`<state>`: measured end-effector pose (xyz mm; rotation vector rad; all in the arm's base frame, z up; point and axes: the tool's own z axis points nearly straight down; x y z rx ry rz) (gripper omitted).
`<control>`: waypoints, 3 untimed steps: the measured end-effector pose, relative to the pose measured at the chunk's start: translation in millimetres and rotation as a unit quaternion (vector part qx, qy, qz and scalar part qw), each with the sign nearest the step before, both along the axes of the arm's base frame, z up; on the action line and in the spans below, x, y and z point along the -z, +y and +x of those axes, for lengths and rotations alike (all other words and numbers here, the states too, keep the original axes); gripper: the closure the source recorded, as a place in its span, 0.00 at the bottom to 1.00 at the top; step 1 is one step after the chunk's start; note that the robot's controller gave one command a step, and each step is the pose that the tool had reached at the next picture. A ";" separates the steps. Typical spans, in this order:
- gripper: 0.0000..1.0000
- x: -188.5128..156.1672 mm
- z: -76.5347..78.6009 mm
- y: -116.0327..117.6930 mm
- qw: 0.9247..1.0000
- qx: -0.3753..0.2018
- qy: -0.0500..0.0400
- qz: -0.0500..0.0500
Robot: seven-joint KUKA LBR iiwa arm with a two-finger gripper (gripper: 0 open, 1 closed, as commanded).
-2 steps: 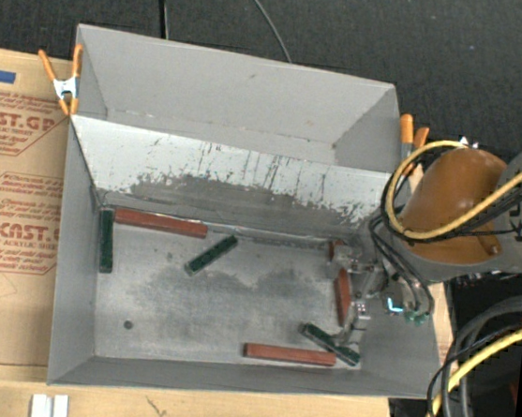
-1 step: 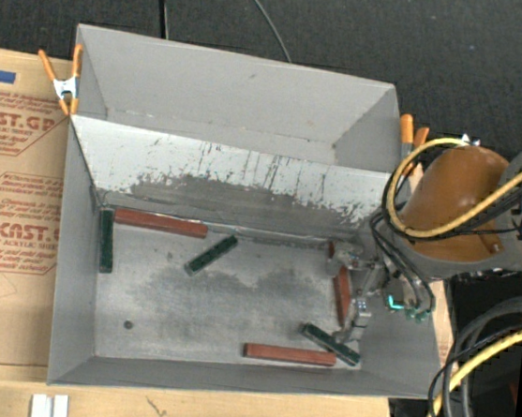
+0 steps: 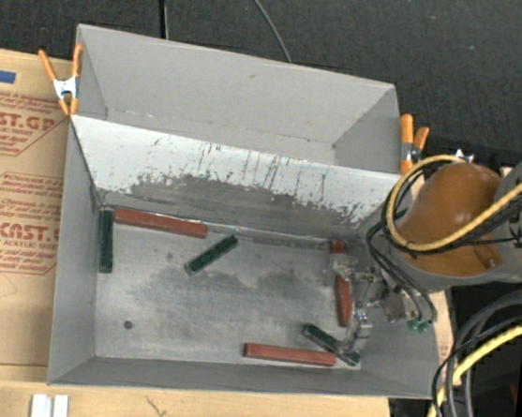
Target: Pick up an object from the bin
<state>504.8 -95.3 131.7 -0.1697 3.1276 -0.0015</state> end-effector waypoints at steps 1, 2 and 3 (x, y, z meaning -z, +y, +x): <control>0.00 44.2 -5.1 -9.7 0.987 -0.163 0.004 0.000; 1.00 62.0 -24.8 -22.2 0.975 -0.223 0.004 -0.001; 1.00 62.0 -24.8 -22.2 0.975 -0.224 0.004 -0.001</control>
Offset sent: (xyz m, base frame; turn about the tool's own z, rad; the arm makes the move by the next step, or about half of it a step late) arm -0.0254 -0.0236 -0.0617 -0.4504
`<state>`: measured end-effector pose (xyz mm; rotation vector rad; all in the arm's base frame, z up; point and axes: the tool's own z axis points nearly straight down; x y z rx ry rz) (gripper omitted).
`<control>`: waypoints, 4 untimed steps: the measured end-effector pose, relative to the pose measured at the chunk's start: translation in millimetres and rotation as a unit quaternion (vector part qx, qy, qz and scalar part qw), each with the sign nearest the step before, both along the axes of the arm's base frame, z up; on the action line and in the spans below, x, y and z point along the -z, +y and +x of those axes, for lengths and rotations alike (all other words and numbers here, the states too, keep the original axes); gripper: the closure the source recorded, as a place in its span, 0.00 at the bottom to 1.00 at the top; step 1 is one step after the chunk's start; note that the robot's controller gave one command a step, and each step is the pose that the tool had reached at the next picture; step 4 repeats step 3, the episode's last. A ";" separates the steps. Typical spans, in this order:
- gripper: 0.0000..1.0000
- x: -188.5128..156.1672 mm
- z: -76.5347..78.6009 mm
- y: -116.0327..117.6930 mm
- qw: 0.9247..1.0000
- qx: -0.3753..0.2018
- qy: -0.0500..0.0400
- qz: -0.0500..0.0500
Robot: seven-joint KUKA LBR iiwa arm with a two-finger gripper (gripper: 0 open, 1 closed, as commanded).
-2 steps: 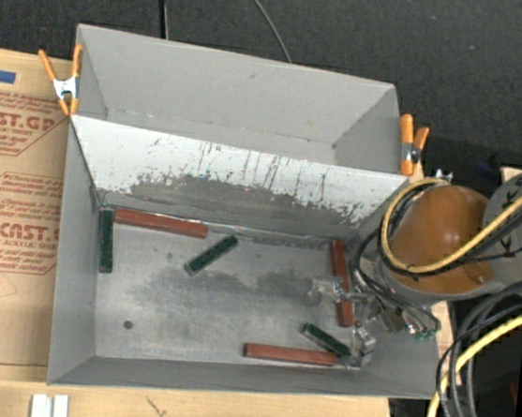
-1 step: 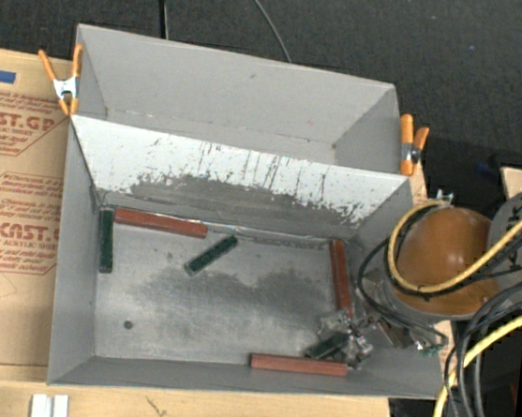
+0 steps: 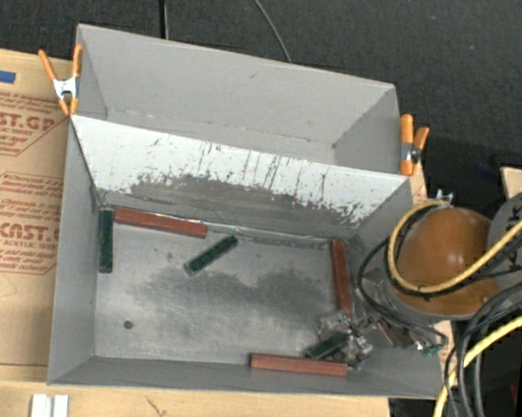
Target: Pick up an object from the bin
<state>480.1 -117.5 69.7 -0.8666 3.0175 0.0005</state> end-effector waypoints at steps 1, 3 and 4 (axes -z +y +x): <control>1.00 -86.0 34.1 -13.7 1.000 0.007 0.000 0.000; 1.00 -147.0 21.6 0.0 1.000 0.005 0.000 0.000; 1.00 -147.0 21.6 0.0 1.000 0.005 0.000 0.000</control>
Offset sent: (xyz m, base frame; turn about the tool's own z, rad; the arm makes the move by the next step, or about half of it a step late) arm 0.0000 0.0000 0.0000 0.0000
